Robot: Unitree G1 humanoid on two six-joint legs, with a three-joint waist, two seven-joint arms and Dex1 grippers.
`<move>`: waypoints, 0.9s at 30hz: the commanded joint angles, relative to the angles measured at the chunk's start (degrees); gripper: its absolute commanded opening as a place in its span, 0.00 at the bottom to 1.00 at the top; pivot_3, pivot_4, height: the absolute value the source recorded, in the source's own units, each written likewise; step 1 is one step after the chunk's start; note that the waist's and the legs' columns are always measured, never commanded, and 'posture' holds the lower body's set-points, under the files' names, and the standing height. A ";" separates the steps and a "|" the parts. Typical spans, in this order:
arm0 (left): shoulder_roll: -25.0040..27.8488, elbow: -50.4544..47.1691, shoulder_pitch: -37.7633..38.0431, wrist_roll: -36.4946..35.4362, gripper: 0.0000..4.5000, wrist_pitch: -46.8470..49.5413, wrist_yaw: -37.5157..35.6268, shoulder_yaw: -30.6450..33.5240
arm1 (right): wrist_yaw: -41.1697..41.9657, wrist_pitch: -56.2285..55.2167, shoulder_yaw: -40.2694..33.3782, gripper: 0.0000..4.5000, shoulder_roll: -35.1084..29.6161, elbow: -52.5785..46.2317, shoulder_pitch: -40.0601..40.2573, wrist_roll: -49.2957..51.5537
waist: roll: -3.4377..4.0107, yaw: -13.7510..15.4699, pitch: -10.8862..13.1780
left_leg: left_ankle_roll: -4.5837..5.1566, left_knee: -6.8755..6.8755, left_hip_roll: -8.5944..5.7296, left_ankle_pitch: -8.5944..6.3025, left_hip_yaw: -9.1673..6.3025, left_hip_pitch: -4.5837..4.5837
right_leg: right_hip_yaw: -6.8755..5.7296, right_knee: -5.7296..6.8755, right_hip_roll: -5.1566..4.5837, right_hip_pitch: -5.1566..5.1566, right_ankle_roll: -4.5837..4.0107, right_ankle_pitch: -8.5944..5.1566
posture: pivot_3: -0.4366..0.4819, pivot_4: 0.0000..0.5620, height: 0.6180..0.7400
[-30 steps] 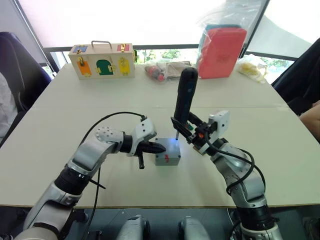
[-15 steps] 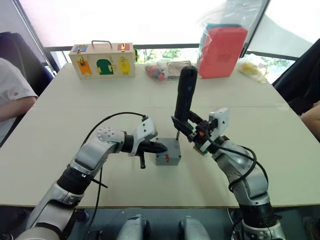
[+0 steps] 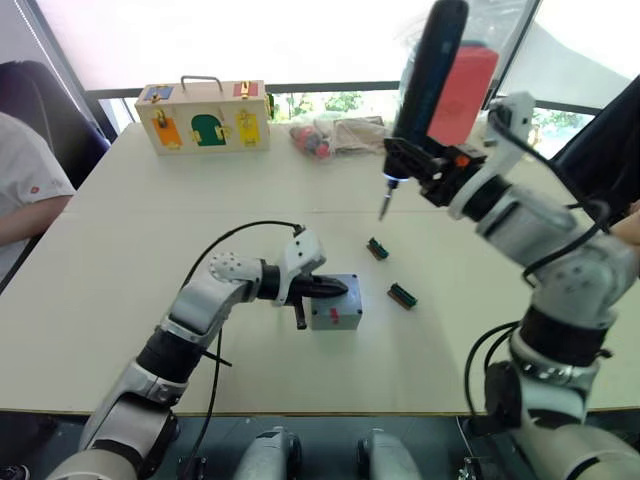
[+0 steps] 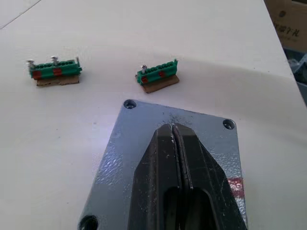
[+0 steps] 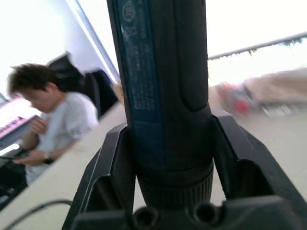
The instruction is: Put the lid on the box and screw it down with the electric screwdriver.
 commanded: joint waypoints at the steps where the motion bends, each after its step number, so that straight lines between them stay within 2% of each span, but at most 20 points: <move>1: 4.93 -6.13 -3.52 -3.21 0.00 0.60 -5.49 3.67 | 0.43 16.06 -4.80 0.39 -11.58 10.24 -2.37 0.13 | 0.03 -0.01 0.04 | 0.01 -0.03 -0.04 0.00 0.01 -0.18 | 0.00 -0.03 -0.03 -0.16 0.05 0.03 | 0.48 0.27 1.00; 5: 10.56 -10.45 -3.18 -3.36 0.00 -1.08 -10.44 3.04 | 6.64 17.56 5.69 0.39 -27.19 18.75 5.63 9.68 | 0.40 -0.30 0.26 | 0.03 -0.25 -0.05 0.00 0.07 -0.32 | -0.02 -0.48 -0.02 -0.21 0.12 0.07 | 0.48 0.27 1.00; 8: 10.96 -12.41 -2.66 -3.22 0.00 -1.34 -10.03 2.79 | 6.83 17.56 12.67 0.39 -32.73 23.28 7.83 13.47 | 0.63 -0.98 0.51 | 0.02 -0.29 -0.03 0.03 0.20 -0.33 | 0.00 -0.72 0.05 -0.16 0.15 0.08 | 0.48 0.27 1.00; 15: 10.38 -15.40 -0.16 -3.14 0.00 -0.08 -7.90 2.48 | 5.39 17.56 19.31 0.39 -33.51 33.22 3.99 12.84 | 0.64 -1.04 1.04 | 0.29 0.13 0.06 0.02 0.29 -0.22 | 0.06 -0.35 0.19 -0.06 0.25 0.23 | 0.48 0.27 1.00; 24: 9.24 -15.27 0.30 -3.47 0.00 1.25 -4.96 2.43 | 8.37 17.56 22.80 0.39 -31.93 36.27 4.21 7.42 | 0.59 0.01 1.07 | 0.35 0.21 0.06 -0.02 0.28 -0.14 | 0.05 -0.43 0.20 0.12 0.26 0.24 | 0.48 0.27 1.00; 26: 8.83 -13.59 0.08 -3.23 0.00 1.03 -4.03 3.27 | 9.37 17.56 23.76 0.62 -31.63 35.31 4.14 5.33 | 0.58 -0.12 1.07 | 0.40 0.34 0.06 -0.05 0.28 -0.16 | 0.05 -0.42 0.20 0.15 0.27 0.25 | 0.48 0.27 1.00; 27: 8.72 -12.51 -0.08 -2.96 0.00 0.86 -3.38 3.88 | 9.84 17.56 24.19 0.64 -31.65 34.74 4.15 4.49 | 0.59 -0.17 1.07 | 0.41 0.37 0.06 -0.06 0.28 -0.16 | 0.05 -0.41 0.20 0.16 0.27 0.25 | 0.48 0.27 1.00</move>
